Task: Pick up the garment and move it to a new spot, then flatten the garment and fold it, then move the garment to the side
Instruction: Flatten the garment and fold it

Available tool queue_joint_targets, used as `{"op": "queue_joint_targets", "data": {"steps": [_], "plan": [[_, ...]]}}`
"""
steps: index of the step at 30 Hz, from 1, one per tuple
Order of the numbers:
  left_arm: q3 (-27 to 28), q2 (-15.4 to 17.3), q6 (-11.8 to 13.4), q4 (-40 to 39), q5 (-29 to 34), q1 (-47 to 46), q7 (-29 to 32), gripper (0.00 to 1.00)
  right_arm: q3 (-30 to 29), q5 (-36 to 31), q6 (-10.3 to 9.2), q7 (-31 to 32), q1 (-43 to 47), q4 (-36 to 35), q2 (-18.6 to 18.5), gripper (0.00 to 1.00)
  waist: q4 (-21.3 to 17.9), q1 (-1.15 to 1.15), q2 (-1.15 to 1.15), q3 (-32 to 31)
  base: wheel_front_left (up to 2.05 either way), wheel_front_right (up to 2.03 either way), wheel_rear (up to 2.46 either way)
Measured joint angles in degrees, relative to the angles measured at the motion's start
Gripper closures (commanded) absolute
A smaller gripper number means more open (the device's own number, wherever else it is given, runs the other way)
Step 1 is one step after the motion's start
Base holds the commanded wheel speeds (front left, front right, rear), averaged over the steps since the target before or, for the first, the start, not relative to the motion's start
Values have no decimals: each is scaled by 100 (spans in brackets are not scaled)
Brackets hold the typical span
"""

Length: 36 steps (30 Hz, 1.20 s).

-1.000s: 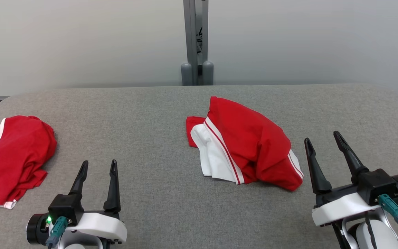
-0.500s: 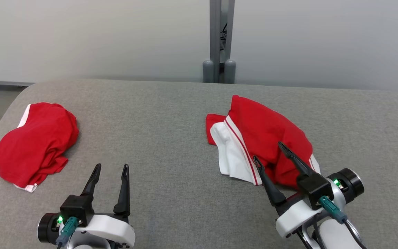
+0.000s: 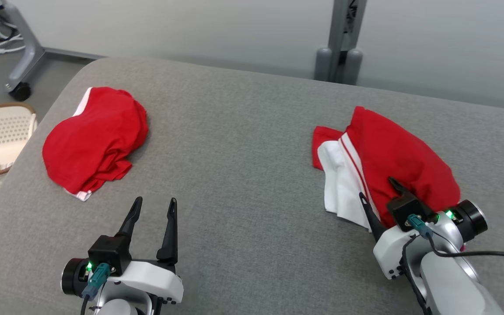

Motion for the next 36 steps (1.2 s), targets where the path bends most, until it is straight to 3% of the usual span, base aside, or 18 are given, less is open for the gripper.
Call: {"op": "queue_joint_targets", "data": {"steps": [6,7,8,9,14,17,21,28,32,36], "plan": [[-73,2,38,0,-76,-10,0,0,-238,-304,0,193,-207,512,1,0,227,0,0,157,0,0,0],[-88,0,38,-2,-88,-18,0,0,-256,-322,0,194,-221,567,1,29,249,0,0,174,0,0,0],[-96,1,38,-5,-89,-28,0,0,-282,-325,0,192,-224,599,8,68,267,0,0,188,0,0,0],[-104,1,40,-7,-90,-36,0,0,-308,-324,0,189,-234,626,7,100,280,0,0,198,0,0,0],[-126,1,74,-3,-105,-92,0,0,-293,-138,0,76,-348,715,2,100,263,0,0,214,0,0,0],[-130,0,83,16,-104,-98,0,0,5,353,0,-67,-438,712,-7,100,206,0,0,177,0,0,0],[-125,0,81,47,-99,-101,0,0,909,1595,-1,-133,-481,467,-22,100,136,0,0,85,0,0,0],[-76,-1,65,111,-94,-61,-1,0,2675,4001,-1,-170,-765,-928,1,100,-4,0,0,-165,0,0,0],[-20,0,65,116,-87,39,0,0,2887,5097,-1,-170,-1049,-1653,9,100,-89,0,0,-302,0,0,0],[16,-1,65,97,-87,68,0,0,2597,6182,-1,-170,-1187,-2349,1,100,-180,0,0,-372,0,0,0]]}}
